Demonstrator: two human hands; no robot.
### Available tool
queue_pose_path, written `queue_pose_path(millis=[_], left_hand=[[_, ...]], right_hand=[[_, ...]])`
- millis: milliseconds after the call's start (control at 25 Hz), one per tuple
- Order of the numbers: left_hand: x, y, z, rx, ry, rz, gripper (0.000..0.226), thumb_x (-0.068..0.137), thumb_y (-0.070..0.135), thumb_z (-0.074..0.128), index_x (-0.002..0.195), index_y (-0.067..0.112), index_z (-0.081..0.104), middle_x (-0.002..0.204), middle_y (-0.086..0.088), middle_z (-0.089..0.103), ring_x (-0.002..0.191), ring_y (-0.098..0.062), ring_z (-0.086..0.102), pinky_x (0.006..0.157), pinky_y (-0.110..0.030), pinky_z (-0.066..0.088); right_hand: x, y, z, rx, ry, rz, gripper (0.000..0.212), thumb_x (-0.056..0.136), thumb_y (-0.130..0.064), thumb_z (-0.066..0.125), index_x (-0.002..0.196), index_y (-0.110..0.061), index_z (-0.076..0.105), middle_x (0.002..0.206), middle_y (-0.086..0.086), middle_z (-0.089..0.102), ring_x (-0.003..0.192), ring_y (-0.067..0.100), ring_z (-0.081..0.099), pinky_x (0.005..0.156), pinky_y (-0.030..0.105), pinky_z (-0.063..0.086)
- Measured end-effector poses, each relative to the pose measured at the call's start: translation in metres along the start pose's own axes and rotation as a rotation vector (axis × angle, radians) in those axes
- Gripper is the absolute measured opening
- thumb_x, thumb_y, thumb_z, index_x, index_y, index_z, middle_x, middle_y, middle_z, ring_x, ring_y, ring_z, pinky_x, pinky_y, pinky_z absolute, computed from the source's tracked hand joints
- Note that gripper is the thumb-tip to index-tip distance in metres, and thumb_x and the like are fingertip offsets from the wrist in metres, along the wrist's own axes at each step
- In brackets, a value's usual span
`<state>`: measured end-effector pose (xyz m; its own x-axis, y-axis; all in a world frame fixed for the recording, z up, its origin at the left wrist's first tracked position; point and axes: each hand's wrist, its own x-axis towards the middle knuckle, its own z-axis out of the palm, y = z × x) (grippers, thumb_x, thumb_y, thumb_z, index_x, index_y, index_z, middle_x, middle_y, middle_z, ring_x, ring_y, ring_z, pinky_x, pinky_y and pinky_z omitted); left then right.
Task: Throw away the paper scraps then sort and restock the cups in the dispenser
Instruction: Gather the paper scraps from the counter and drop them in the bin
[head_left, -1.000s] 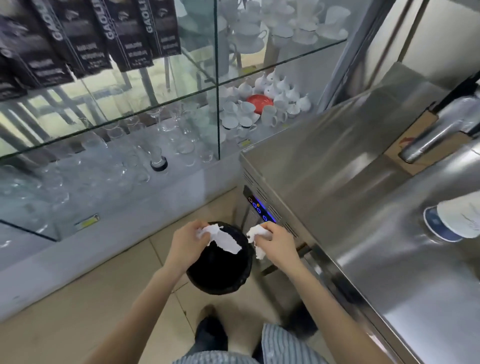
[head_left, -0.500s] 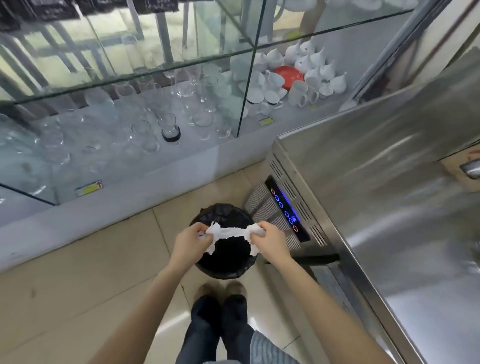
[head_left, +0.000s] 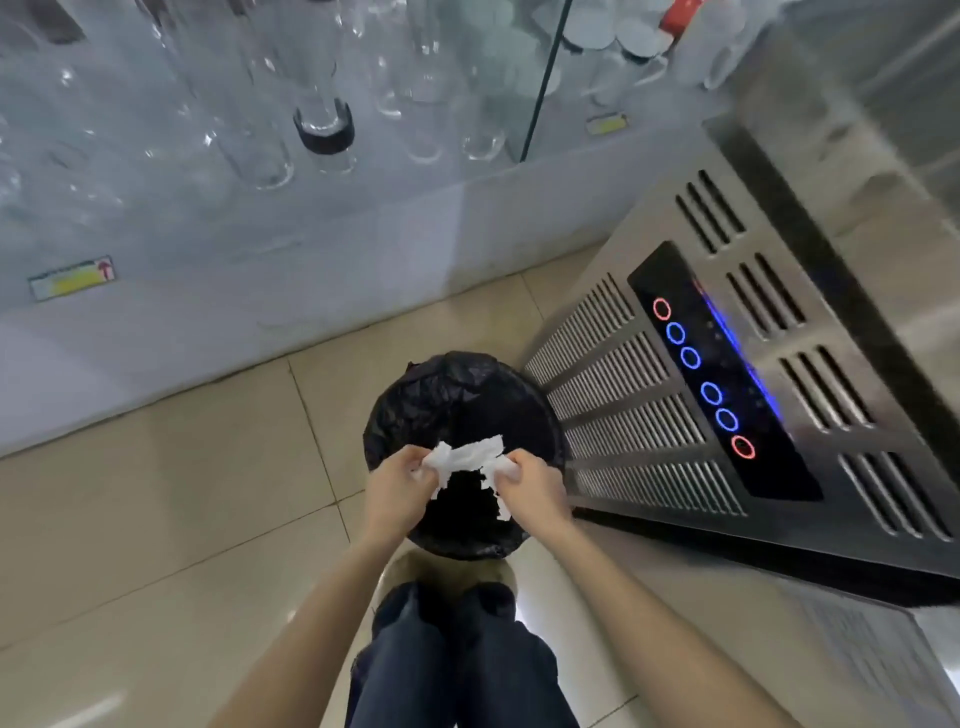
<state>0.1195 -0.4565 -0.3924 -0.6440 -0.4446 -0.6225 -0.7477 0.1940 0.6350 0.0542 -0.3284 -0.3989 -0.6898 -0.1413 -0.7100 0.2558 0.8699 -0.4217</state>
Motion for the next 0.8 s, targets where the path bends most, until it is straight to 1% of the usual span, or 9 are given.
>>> queue_pose_path(millis=[80,120,160,240,320,400,440,680,800], left_hand=[[0.027,-0.028,0.021,0.004,-0.048,-0.035,0.015,0.087,0.018,0.047,0.091,0.016,0.062,0.089,0.000,0.064,0.097,-0.026,0.059,0.077,-0.030,0.042],[0.039,-0.042,0.032,0.003,-0.067,-0.052,0.016,0.088,0.021,0.047,0.090,0.018,0.062,0.084,0.003,0.060,0.096,-0.025,0.059,0.080,-0.033,0.043],[0.051,-0.052,0.041,0.004,-0.078,-0.064,0.018,0.088,0.023,0.047,0.096,0.016,0.062,0.082,0.005,0.058,0.096,-0.024,0.058,0.082,-0.033,0.043],[0.069,-0.068,0.056,0.038,-0.091,-0.092,0.028,0.088,0.021,0.047,0.112,0.010,0.058,0.082,0.007,0.055,0.092,-0.017,0.053,0.080,-0.028,0.038],[0.082,-0.080,0.068,0.059,-0.133,-0.106,0.037,0.086,0.018,0.049,0.122,0.011,0.052,0.099,0.000,0.061,0.096,-0.017,0.052,0.080,-0.024,0.034],[0.090,-0.088,0.076,0.079,-0.168,-0.119,0.044,0.086,0.020,0.051,0.129,0.011,0.045,0.124,-0.010,0.058,0.115,-0.025,0.051,0.089,-0.028,0.037],[0.094,-0.091,0.079,0.097,-0.182,-0.116,0.046,0.087,0.022,0.052,0.131,0.011,0.042,0.131,-0.012,0.055,0.121,-0.027,0.048,0.094,-0.029,0.037],[0.088,-0.089,0.083,0.146,-0.233,-0.087,0.051,0.087,0.020,0.053,0.135,0.014,0.036,0.137,-0.009,0.049,0.125,-0.024,0.046,0.099,-0.028,0.036],[0.075,-0.075,0.073,0.258,-0.247,-0.013,0.053,0.088,0.022,0.052,0.136,0.013,0.033,0.141,-0.008,0.044,0.129,-0.024,0.042,0.102,-0.028,0.034]], right_hand=[[0.030,0.018,0.025,-0.001,-0.012,0.010,0.024,0.086,-0.017,0.039,0.101,-0.012,0.058,0.101,0.012,0.062,0.079,0.024,0.050,0.066,0.031,0.039],[0.046,0.027,0.036,0.001,-0.014,0.005,0.025,0.087,-0.018,0.040,0.103,-0.012,0.058,0.104,0.013,0.063,0.082,0.026,0.051,0.067,0.031,0.039],[0.061,0.034,0.046,0.004,-0.012,-0.007,0.025,0.087,-0.018,0.041,0.104,-0.011,0.058,0.107,0.014,0.063,0.086,0.027,0.054,0.068,0.032,0.040],[0.087,0.047,0.062,0.003,-0.028,-0.016,0.026,0.088,-0.019,0.045,0.109,-0.012,0.057,0.110,0.015,0.063,0.096,0.031,0.057,0.073,0.033,0.043],[0.106,0.058,0.075,-0.022,-0.065,-0.017,0.029,0.087,-0.021,0.050,0.115,-0.015,0.056,0.115,0.014,0.062,0.103,0.031,0.058,0.077,0.032,0.044],[0.119,0.066,0.084,-0.052,-0.094,-0.009,0.035,0.087,-0.022,0.052,0.122,-0.018,0.051,0.123,0.012,0.059,0.108,0.029,0.057,0.084,0.033,0.047],[0.124,0.068,0.086,-0.060,-0.103,-0.005,0.037,0.088,-0.024,0.052,0.124,-0.018,0.050,0.125,0.013,0.058,0.111,0.029,0.056,0.087,0.035,0.048],[0.118,0.072,0.080,-0.180,-0.191,-0.020,0.046,0.087,-0.025,0.054,0.131,-0.018,0.043,0.131,0.012,0.053,0.117,0.030,0.052,0.095,0.040,0.047],[0.099,0.065,0.069,-0.257,-0.220,-0.049,0.052,0.086,-0.027,0.055,0.134,-0.017,0.038,0.137,0.011,0.046,0.124,0.031,0.045,0.101,0.044,0.043]])
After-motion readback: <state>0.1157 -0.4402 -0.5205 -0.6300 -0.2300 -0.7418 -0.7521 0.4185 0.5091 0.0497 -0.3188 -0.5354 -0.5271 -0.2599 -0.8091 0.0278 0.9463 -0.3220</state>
